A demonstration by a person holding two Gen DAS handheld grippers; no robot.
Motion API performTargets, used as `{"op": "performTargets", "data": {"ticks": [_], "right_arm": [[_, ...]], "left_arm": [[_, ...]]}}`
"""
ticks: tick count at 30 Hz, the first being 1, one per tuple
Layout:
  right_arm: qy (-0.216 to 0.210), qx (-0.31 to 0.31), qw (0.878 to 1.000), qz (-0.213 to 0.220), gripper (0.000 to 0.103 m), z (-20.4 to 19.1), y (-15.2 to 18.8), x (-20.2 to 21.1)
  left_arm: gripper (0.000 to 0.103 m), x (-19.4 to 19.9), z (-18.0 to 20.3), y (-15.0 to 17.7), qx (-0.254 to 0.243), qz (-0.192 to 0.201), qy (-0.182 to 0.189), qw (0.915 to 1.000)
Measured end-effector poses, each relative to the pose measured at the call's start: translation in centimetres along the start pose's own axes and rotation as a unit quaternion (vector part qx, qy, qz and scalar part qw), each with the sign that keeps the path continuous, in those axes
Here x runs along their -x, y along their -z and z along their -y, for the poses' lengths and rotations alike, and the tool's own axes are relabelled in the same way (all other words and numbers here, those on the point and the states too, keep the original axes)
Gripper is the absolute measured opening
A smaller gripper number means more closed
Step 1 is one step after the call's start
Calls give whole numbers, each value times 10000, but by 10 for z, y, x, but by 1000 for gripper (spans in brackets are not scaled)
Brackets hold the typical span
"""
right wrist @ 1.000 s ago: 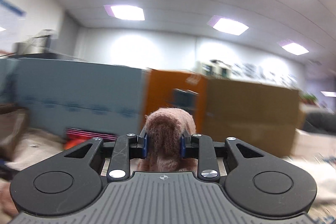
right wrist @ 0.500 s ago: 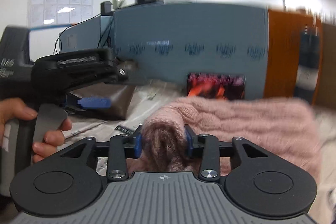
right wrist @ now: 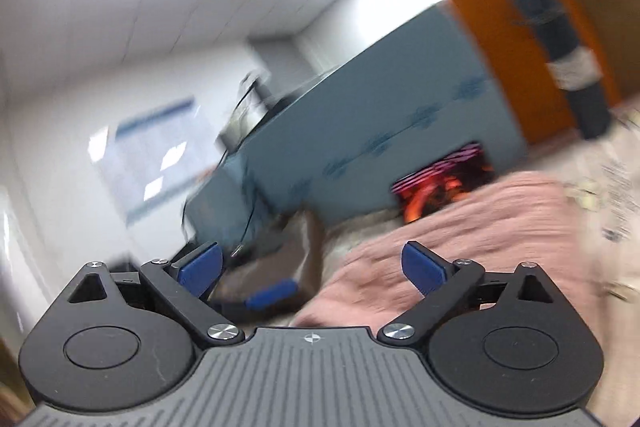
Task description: Fold clothes
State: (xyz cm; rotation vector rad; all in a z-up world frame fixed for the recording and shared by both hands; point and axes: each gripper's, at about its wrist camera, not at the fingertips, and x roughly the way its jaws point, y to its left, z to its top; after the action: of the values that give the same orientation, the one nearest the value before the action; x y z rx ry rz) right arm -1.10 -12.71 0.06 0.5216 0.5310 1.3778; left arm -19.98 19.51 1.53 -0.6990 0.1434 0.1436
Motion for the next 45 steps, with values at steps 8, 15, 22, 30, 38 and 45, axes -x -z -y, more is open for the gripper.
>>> {"op": "performTargets", "data": {"ticks": [8, 15, 22, 30, 38, 45], "right_arm": [[193, -962, 9947, 299, 97, 33, 2, 32], [238, -1016, 9944, 182, 97, 35, -3, 33], [148, -974, 9946, -321, 97, 39, -26, 7], [488, -1183, 9865, -1022, 96, 72, -46, -44], [432, -510, 9936, -909, 96, 77, -25, -46], [590, -335, 9970, -366, 97, 66, -23, -24]], "left_arm": [[38, -34, 37, 21, -854, -920, -152, 9920], [14, -10, 67, 39, -1781, -245, -623, 9817], [15, -3, 45, 49, -965, -239, -1541, 9831], [19, -8, 49, 56, -1017, -201, -1590, 9818], [25, -24, 44, 60, -1037, -320, -1887, 9760], [86, -2, 28, 49, 77, -81, -1698, 9854]]}}
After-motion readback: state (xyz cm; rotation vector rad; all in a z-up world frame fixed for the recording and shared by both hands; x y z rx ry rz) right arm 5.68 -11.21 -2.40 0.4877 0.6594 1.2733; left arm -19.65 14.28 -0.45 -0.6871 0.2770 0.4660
